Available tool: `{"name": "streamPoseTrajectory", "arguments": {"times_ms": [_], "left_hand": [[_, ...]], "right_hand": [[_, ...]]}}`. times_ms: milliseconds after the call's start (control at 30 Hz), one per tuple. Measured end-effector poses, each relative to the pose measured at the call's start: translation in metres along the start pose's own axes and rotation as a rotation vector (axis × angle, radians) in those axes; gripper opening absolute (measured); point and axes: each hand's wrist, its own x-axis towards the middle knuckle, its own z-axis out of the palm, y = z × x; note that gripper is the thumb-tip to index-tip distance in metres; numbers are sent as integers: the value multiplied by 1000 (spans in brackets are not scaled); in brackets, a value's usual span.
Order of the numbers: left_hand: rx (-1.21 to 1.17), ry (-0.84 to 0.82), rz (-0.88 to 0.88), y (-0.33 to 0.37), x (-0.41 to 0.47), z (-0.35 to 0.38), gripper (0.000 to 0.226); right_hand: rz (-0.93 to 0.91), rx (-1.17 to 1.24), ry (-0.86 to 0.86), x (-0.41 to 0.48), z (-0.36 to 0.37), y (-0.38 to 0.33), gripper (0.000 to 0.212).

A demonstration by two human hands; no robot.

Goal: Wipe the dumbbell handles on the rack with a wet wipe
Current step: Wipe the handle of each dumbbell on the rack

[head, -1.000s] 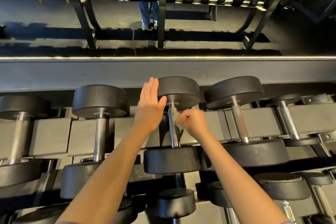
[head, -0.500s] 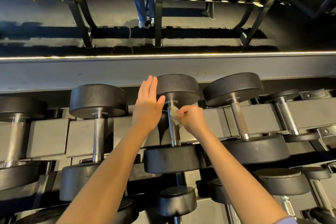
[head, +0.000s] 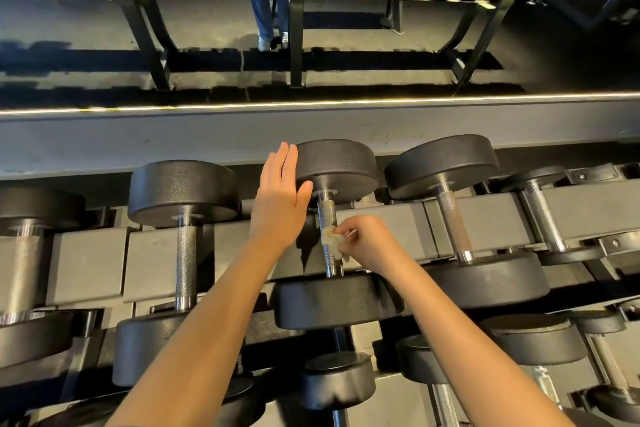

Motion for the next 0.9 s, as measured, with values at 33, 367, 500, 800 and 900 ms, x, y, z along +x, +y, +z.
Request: {"name": "streamPoseTrajectory", "arguments": {"times_ms": [33,367,500,800,900], "left_hand": [[-2,0,0,0,0,0,60],[-7,-2,20,-2,-1,-1,60],[-7,0,34,-3,-1,-2,59],[15,19,69,-6,-1,-1,58],[0,9,58,-6,-1,-1,58]], "right_hand": [[14,-26,22,1,1,-2,26],[-8,291,315,20,-1,-24,6],[61,98,118,16,-4,-21,22],[-1,241,283,15,1,-16,9],[-57,288,379,23,1,-20,8]]}}
